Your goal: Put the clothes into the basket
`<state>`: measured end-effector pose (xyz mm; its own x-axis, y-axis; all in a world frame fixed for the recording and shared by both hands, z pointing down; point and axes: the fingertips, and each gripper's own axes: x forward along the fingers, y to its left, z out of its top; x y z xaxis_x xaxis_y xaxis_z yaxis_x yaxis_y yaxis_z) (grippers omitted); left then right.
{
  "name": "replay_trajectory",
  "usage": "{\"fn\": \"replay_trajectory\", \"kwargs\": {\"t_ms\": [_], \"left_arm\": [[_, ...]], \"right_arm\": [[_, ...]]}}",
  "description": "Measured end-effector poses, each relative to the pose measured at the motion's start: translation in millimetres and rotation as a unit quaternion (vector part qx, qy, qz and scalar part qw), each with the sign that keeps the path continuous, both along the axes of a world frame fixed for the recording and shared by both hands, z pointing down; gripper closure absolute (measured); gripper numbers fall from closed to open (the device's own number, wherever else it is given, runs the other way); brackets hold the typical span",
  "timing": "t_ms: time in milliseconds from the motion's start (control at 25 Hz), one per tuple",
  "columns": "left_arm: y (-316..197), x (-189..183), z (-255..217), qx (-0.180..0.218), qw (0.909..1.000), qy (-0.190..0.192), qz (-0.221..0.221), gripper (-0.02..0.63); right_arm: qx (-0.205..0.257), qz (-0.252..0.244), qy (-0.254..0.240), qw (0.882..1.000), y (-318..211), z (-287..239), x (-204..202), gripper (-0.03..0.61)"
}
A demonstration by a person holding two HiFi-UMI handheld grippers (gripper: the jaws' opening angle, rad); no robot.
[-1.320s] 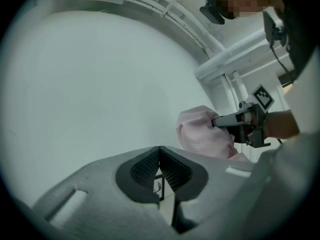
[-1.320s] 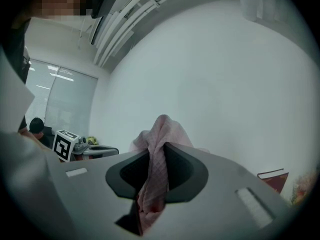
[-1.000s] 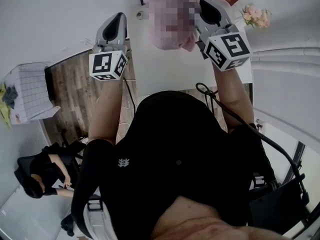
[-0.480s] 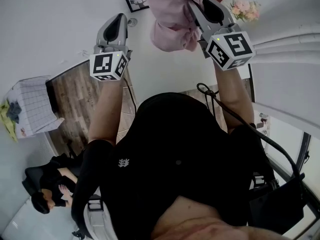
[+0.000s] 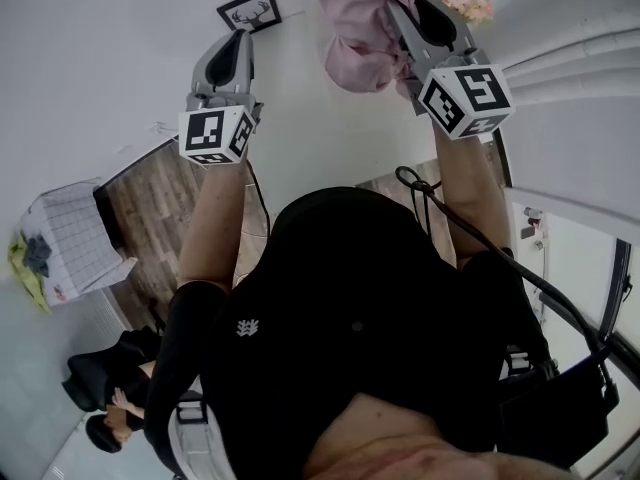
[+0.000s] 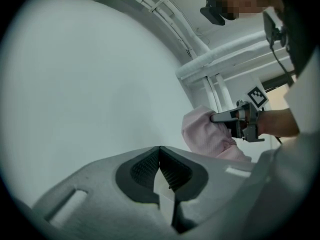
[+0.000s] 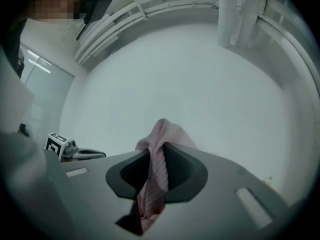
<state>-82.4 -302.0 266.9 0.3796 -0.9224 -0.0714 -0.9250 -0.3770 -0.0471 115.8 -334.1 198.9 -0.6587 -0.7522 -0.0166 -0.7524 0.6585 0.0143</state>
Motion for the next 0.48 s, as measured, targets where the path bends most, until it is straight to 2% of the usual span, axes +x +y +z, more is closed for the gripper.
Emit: {"fn": "replay_trajectory", "kwargs": {"t_ms": [160, 320, 480], "left_arm": [[-15, 20, 12, -0.009, 0.9999, 0.0, 0.012, 0.614], [-39, 20, 23, -0.02, 0.9995, 0.001, 0.025, 0.614], [-34, 36, 22, -0.02, 0.9992, -0.002, 0.035, 0.614]], "right_arm": [[-0.01, 0.011, -0.001, 1.0, -11, 13, 20, 0.509], [-0.023, 0.015, 0.001, 1.0, -32, 30, 13, 0.509], [-0.026, 0.019, 0.0, 0.999, -26, 34, 26, 0.509]]}}
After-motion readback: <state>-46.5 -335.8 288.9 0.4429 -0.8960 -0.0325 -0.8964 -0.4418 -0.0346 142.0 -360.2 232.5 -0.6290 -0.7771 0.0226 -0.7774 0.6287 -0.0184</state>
